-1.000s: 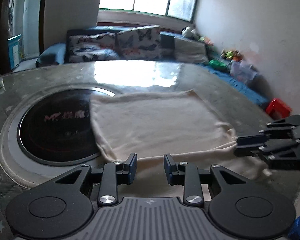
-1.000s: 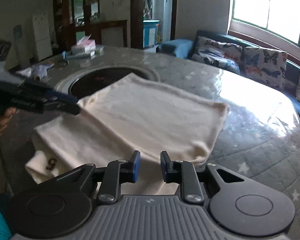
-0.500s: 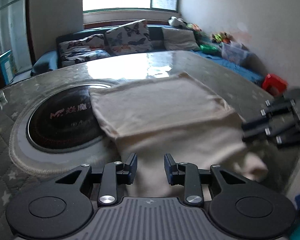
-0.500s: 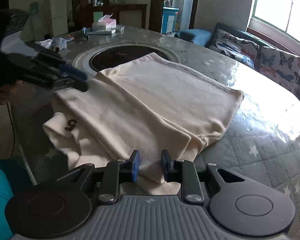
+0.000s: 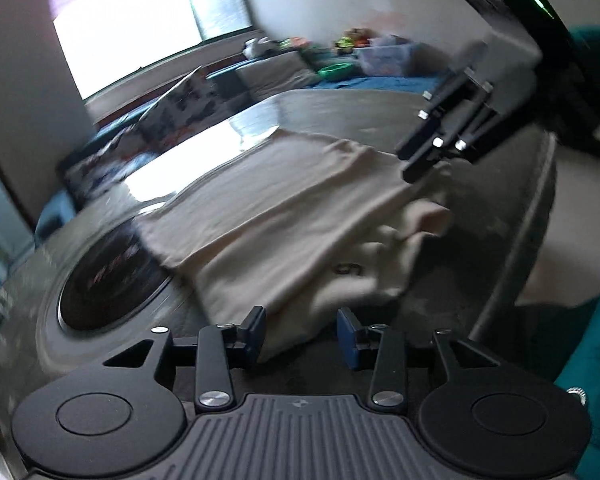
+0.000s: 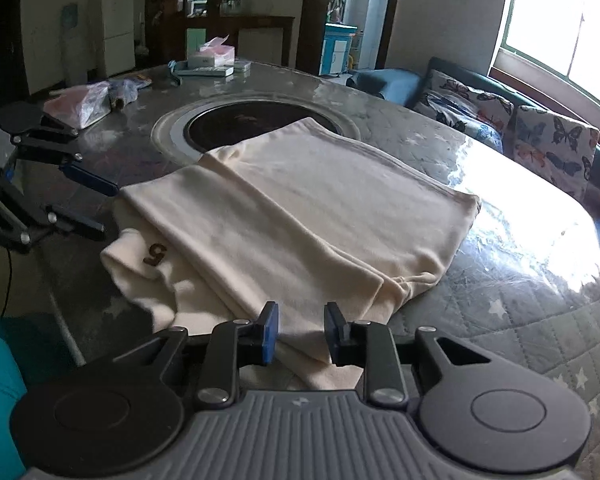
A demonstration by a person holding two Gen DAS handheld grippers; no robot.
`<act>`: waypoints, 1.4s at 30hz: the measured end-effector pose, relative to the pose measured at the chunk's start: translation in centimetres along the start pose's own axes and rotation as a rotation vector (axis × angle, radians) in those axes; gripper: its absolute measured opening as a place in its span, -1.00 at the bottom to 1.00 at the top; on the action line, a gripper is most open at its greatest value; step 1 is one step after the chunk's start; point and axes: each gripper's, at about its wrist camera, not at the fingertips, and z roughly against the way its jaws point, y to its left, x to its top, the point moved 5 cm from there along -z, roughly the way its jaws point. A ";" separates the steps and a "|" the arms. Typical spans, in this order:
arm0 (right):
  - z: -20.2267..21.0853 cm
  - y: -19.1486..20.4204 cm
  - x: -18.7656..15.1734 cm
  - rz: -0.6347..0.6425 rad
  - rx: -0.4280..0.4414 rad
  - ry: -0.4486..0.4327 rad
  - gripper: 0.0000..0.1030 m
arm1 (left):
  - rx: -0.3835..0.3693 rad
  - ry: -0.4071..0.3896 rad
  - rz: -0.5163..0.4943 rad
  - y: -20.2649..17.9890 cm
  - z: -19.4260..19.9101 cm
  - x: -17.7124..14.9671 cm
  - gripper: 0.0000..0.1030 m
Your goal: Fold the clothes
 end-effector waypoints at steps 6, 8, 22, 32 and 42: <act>1.2 0.8 -0.4 0.047 -0.009 0.011 -0.27 | -0.011 -0.025 -0.039 -1.2 -1.7 0.0 -0.29; 1.6 1.1 -0.6 0.074 -0.015 0.012 -0.14 | -0.017 -0.032 -0.036 -1.2 -1.9 0.0 -0.54; 0.0 4.4 -0.7 0.301 0.032 -0.001 0.11 | -0.082 -0.051 0.272 4.9 -4.0 3.2 -0.78; -2.4 1.8 1.0 0.116 0.084 0.014 -0.72 | -0.076 -0.028 0.216 4.5 -3.4 2.0 -0.53; -2.4 0.5 1.3 0.024 0.097 -0.001 -0.81 | -0.042 -0.008 0.091 3.5 -2.9 0.0 -0.39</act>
